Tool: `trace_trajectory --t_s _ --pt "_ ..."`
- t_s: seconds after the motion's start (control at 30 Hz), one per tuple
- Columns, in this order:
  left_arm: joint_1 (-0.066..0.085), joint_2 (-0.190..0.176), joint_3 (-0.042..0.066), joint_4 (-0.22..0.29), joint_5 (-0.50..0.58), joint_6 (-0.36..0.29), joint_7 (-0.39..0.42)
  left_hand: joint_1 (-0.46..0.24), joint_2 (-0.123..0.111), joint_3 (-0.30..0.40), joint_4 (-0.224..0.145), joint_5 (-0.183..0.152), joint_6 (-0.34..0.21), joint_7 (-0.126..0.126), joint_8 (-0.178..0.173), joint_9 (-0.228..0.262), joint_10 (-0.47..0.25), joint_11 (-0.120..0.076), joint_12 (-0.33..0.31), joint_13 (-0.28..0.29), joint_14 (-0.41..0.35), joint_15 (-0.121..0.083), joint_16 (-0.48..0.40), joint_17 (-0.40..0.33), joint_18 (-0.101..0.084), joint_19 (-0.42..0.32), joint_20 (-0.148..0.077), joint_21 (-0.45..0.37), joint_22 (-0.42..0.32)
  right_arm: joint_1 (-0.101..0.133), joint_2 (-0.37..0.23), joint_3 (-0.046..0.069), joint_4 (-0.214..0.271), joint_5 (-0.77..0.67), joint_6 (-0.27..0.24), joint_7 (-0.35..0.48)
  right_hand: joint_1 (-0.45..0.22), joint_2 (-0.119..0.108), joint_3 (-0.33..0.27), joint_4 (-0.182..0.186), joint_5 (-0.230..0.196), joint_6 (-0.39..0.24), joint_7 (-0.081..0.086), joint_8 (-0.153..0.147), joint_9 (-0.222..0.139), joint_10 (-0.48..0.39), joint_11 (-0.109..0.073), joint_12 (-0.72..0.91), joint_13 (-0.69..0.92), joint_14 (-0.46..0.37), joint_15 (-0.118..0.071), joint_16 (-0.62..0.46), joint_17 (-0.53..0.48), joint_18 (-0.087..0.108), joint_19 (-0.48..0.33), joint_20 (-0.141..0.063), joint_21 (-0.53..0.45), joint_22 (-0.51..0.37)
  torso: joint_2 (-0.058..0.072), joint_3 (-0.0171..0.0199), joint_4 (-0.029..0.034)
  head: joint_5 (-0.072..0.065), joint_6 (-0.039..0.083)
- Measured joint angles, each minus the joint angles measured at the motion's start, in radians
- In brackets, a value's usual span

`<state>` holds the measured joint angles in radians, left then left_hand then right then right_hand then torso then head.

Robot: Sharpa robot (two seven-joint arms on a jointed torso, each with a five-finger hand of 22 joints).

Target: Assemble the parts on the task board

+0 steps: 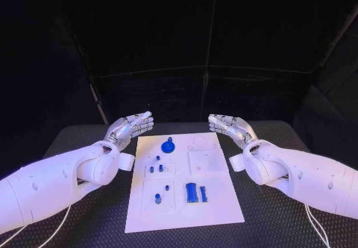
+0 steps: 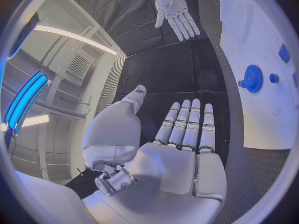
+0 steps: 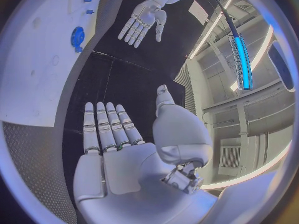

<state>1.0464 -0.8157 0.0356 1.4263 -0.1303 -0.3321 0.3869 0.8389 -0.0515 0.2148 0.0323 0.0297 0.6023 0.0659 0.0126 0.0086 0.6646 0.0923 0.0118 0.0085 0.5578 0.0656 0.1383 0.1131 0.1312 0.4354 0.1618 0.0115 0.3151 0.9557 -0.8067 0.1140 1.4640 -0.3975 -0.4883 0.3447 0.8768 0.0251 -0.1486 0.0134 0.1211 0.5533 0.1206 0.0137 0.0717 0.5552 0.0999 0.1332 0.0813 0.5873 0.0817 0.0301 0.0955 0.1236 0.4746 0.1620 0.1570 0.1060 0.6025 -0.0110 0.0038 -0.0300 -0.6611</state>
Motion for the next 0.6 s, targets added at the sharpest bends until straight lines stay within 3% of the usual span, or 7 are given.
trace_trajectory --t_s 0.07,0.13,0.17,0.3,0.33,0.43,0.6 --pt "0.0 0.006 -0.006 0.023 0.009 -0.039 0.007 -0.066 0.014 -0.017 -0.009 -0.008 -0.047 -0.018 -0.002 -0.002 -0.052 -0.023 0.0 -0.002 -0.044 -0.018 -0.011 -0.009 -0.015 -0.034 -0.013 -0.002 -0.025 0.018 0.005 -0.024 0.02 0.039 -0.027 0.013 -0.068 -0.007 0.011 -0.005 -0.01 -0.043 -0.01 -0.006 -0.019 -0.043 -0.014 -0.011 -0.021 -0.046 -0.021 -0.009 -0.02 0.0 -0.037 -0.013 -0.012 -0.008 -0.011 0.0022 -0.0007 0.009 0.018" --pt "0.001 0.012 -0.013 0.047 0.02 -0.082 0.016 -0.127 0.025 -0.033 -0.015 -0.011 -0.091 -0.031 -0.005 -0.004 -0.1 -0.041 -0.004 -0.004 -0.084 -0.031 -0.021 -0.017 -0.016 -0.066 -0.025 -0.002 -0.048 0.035 0.01 -0.046 0.039 0.082 -0.055 0.028 -0.132 -0.012 0.021 -0.008 -0.019 -0.083 -0.018 -0.006 -0.034 -0.083 -0.036 -0.02 -0.038 -0.089 -0.037 -0.011 -0.04 -0.006 -0.072 -0.024 -0.024 -0.026 -0.025 0.0049 -0.0017 0.017 0.035" --pt "0.001 0.015 -0.016 0.059 0.026 -0.105 0.02 -0.154 0.029 -0.04 -0.017 -0.015 -0.111 -0.036 -0.005 -0.004 -0.123 -0.048 -0.004 -0.004 -0.102 -0.036 -0.025 -0.024 -0.015 -0.08 -0.03 -0.002 -0.058 0.043 0.013 -0.055 0.048 0.104 -0.07 0.037 -0.161 -0.014 0.026 -0.009 -0.023 -0.101 -0.022 -0.006 -0.04 -0.101 -0.045 -0.024 -0.044 -0.108 -0.044 -0.016 -0.048 -0.016 -0.087 -0.029 -0.028 -0.036 -0.03 0.0058 -0.0019 0.02 0.041" --pt "0.002 0.026 -0.026 0.101 0.053 -0.206 0.044 -0.256 0.04 -0.065 -0.025 -0.018 -0.184 -0.051 -0.005 -0.006 -0.203 -0.07 -0.004 -0.005 -0.17 -0.05 -0.043 -0.063 -0.031 -0.133 -0.05 -0.007 -0.096 0.071 0.021 -0.088 0.078 0.2 -0.135 0.076 -0.265 -0.019 0.044 -0.011 -0.061 -0.167 -0.061 -0.006 -0.055 -0.168 -0.07 -0.043 -0.062 -0.178 -0.061 -0.021 -0.071 -0.016 -0.143 -0.05 -0.047 -0.069 -0.047 0.0089 -0.0031 0.028 0.057" --pt "0.002 0.028 -0.028 0.108 0.06 -0.227 0.049 -0.279 0.042 -0.071 -0.026 -0.019 -0.2 -0.053 -0.005 -0.006 -0.221 -0.073 -0.004 -0.006 -0.185 -0.053 -0.052 -0.071 -0.031 -0.145 -0.054 -0.007 -0.105 0.075 0.022 -0.094 0.083 0.221 -0.15 0.084 -0.288 -0.02 0.047 -0.011 -0.069 -0.182 -0.069 -0.006 -0.057 -0.183 -0.075 -0.053 -0.065 -0.194 -0.065 -0.022 -0.074 -0.018 -0.157 -0.053 -0.051 -0.074 -0.049 0.0095 -0.0031 0.029 0.058" --pt "0.002 0.032 -0.033 0.126 0.078 -0.293 0.066 -0.349 0.046 -0.088 -0.03 -0.022 -0.251 -0.058 -0.008 -0.007 -0.277 -0.081 -0.004 -0.006 -0.232 -0.058 -0.086 -0.088 -0.074 -0.181 -0.07 -0.007 -0.131 0.086 0.025 -0.108 0.095 0.28 -0.19 0.107 -0.363 -0.022 0.073 -0.012 -0.091 -0.229 -0.091 -0.006 -0.063 -0.23 -0.086 -0.085 -0.072 -0.243 -0.073 -0.022 -0.083 -0.048 -0.195 -0.07 -0.07 -0.088 -0.054 0.0102 -0.0035 0.03 0.06" --pt "0.002 0.035 -0.037 0.141 0.102 -0.366 0.086 -0.439 0.049 -0.11 -0.03 -0.022 -0.315 -0.062 -0.009 -0.007 -0.348 -0.087 -0.005 -0.007 -0.291 -0.062 -0.116 -0.102 -0.094 -0.228 -0.118 -0.007 -0.165 0.092 0.026 -0.114 0.103 0.341 -0.232 0.132 -0.458 -0.024 0.115 -0.013 -0.104 -0.289 -0.108 -0.01 -0.067 -0.29 -0.093 -0.112 -0.076 -0.306 -0.078 -0.025 -0.09 -0.086 -0.245 -0.12 -0.116 -0.098 -0.057 0.0107 -0.0036 0.03 0.061"
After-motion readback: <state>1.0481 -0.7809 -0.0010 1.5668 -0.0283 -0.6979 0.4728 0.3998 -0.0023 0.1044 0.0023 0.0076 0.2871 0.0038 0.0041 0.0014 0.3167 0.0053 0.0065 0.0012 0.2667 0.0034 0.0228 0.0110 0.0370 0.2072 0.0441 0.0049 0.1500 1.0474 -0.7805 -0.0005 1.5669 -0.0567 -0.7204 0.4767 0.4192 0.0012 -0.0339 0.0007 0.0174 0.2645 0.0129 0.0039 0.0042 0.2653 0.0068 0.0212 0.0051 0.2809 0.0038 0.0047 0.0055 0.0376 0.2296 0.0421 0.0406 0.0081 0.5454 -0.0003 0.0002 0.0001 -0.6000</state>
